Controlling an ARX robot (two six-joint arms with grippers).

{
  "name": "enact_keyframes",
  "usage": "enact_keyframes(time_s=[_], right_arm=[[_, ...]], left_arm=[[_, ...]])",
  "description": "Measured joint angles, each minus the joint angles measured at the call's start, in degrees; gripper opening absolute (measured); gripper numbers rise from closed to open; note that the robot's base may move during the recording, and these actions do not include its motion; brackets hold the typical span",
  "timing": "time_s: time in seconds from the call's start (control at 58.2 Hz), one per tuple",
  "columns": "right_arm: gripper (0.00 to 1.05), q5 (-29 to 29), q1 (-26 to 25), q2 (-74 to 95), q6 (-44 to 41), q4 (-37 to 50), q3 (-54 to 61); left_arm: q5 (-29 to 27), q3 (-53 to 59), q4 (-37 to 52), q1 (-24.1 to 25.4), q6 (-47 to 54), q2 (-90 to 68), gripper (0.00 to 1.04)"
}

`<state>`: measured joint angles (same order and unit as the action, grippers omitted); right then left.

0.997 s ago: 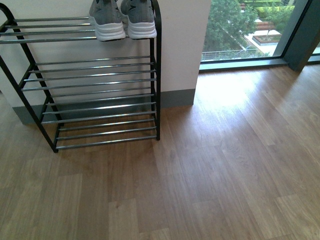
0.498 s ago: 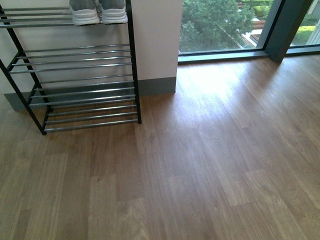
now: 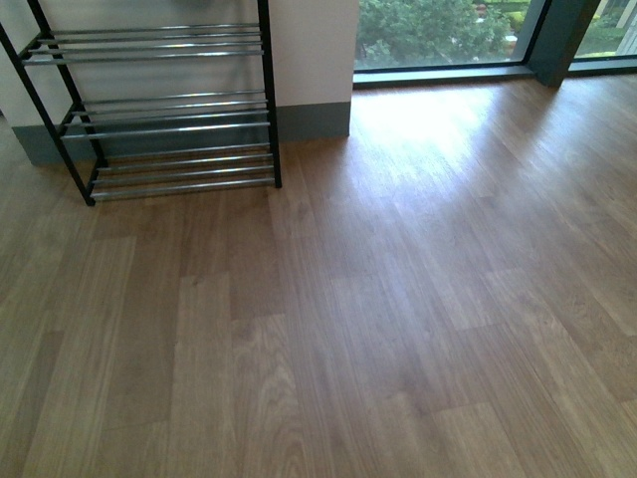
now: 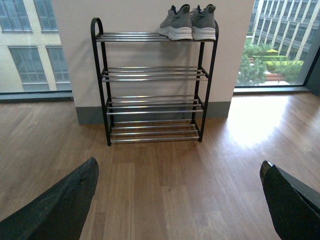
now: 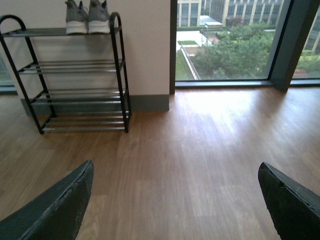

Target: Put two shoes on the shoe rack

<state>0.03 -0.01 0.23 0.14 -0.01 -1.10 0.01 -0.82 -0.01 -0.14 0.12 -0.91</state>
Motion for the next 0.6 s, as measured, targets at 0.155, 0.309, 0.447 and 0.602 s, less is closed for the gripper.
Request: enact_keyframes(time_s=[0.155,0.309,0.447,0.602], right_arm=[[0.95,0.02,0.00,-0.02,0.02,0.00,0.00],[0.95,0.00,0.00,-0.02,0.00,0.00,0.00],[0.95,0.00,0.00,-0.02,0.00,0.00,0.00],[0.95,0.20,-0.02,-0.04,0.00,-0.02,0.00]], left_arm=[[0.00,0.00,-0.02,0.00,0.00,0.00,0.95],[0.00,0.00,-0.02,0.00,0.02,0.00,0.95],[0.00,0.00,-0.02,0.00,0.00,0.00,0.95],[0.07,0.00,-0.02,0.00,0.02,0.00,0.95]])
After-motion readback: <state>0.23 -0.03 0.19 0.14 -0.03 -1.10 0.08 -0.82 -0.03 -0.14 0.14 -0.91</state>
